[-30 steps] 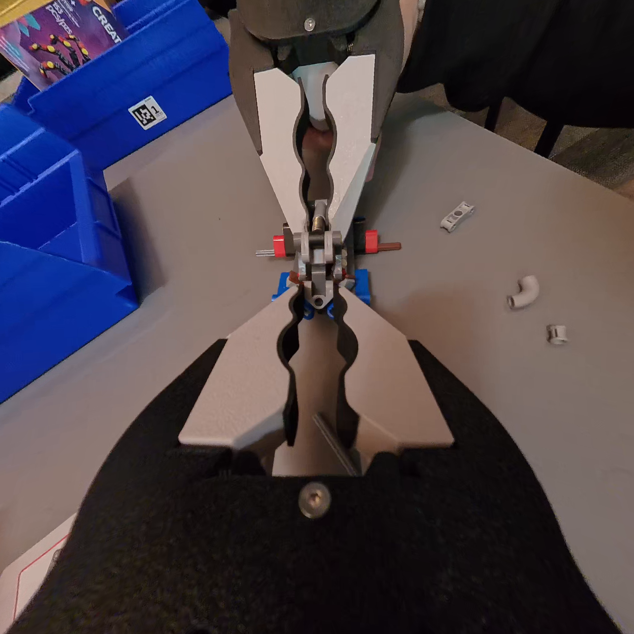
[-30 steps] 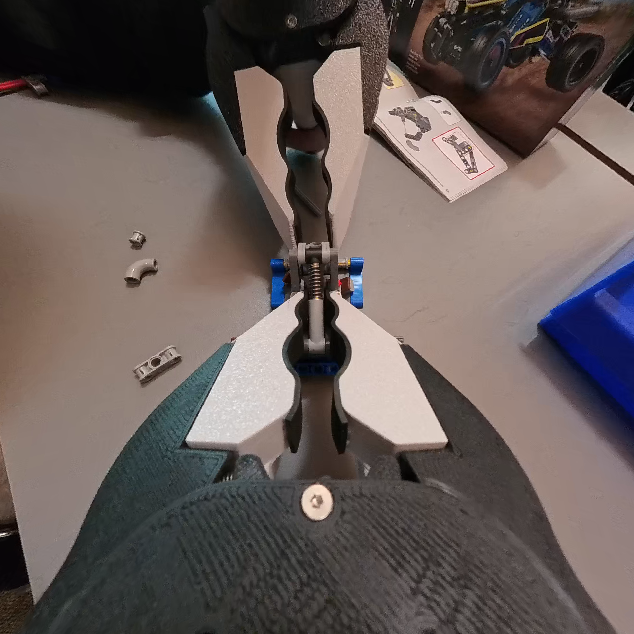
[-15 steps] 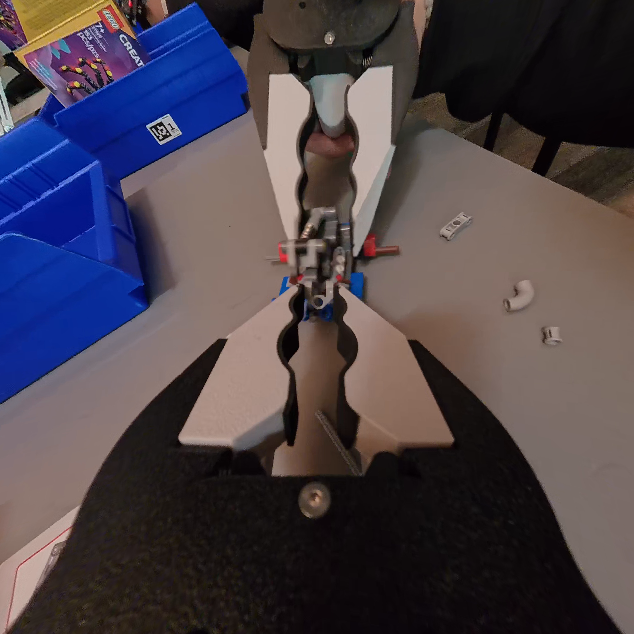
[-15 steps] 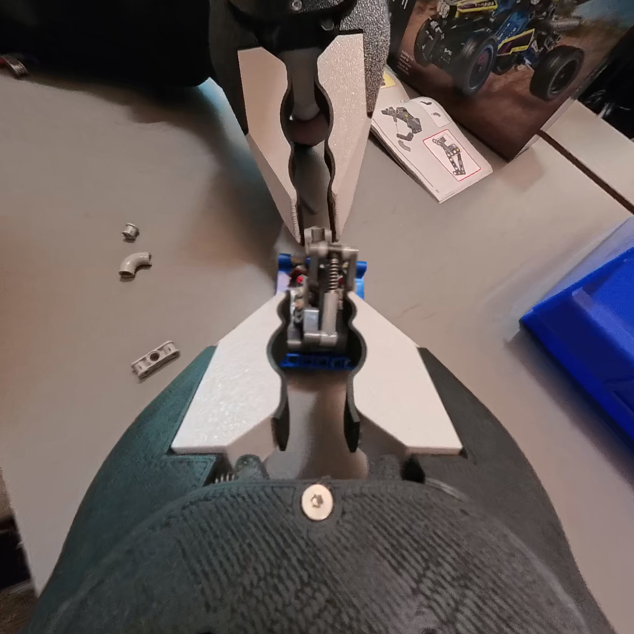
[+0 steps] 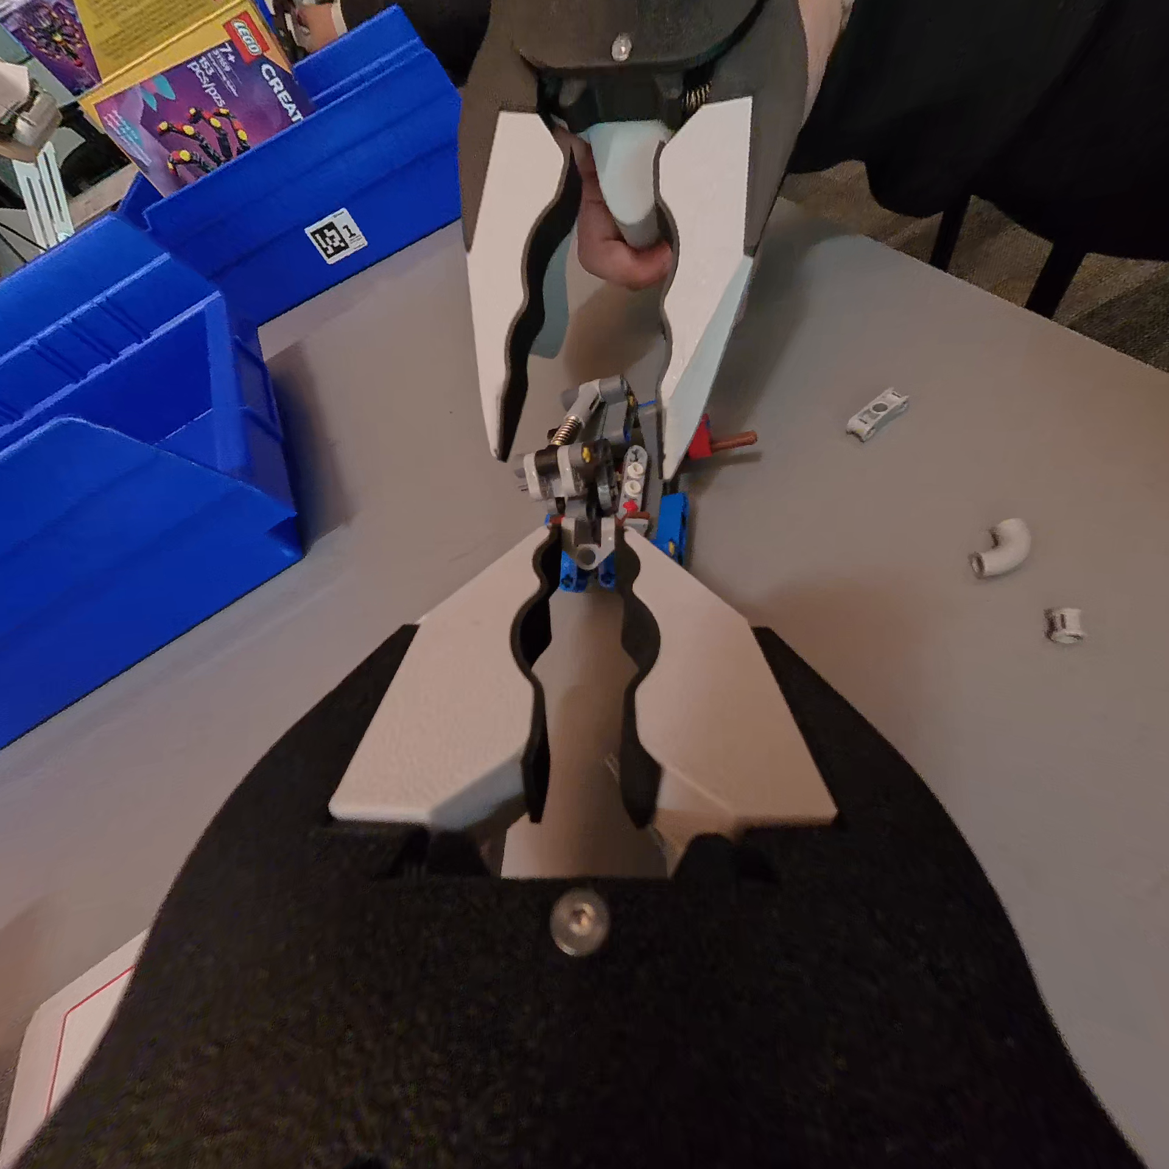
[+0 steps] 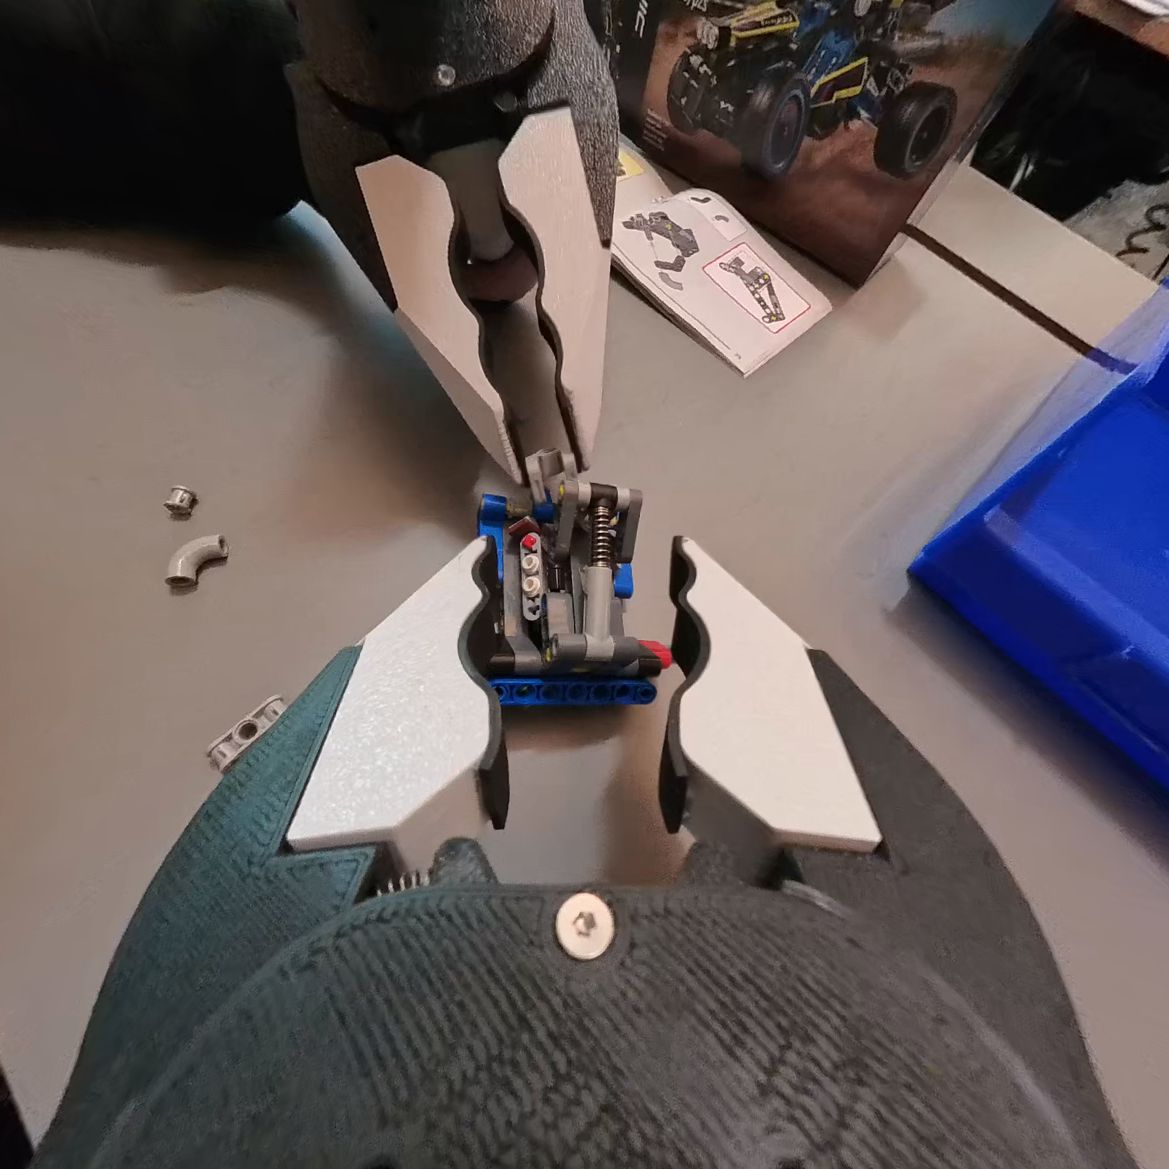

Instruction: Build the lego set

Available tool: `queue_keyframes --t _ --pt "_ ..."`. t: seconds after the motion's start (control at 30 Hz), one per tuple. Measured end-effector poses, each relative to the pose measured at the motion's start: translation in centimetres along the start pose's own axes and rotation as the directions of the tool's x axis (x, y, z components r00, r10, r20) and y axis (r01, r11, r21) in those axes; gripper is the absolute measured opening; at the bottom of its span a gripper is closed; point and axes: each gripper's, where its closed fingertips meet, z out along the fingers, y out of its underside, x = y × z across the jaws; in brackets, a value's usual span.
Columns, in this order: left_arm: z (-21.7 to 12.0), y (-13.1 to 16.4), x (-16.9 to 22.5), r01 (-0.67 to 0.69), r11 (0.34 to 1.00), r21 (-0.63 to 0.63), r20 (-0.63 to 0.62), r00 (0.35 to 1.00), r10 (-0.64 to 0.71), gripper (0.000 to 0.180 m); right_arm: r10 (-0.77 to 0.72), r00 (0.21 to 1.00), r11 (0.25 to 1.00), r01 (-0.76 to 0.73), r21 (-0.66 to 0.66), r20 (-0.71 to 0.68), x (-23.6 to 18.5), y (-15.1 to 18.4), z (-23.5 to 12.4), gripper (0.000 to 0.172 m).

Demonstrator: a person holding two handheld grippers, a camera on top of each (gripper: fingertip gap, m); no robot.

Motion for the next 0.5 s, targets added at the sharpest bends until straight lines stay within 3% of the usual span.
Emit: queue_keyframes --t 0.13,0.23,0.5 --pt "0.19 -0.06 -0.23 0.010 1.000 0.002 -0.001 1.000 -0.010 0.012 0.043 0.999 0.999 -0.043 0.006 0.022 -0.01 0.25 0.25 0.047" --pt "0.36 0.08 -0.34 0.030 1.000 -0.005 -0.020 0.999 -0.030 0.012 0.023 1.000 0.999 -0.023 0.026 -0.004 0.50 0.05 -0.34 0.032" --pt "0.51 0.04 -0.61 0.084 0.996 0.000 -0.073 0.994 -0.084 0.012 0.046 0.998 0.998 -0.047 0.043 0.030 0.44 0.10 0.10 0.028"
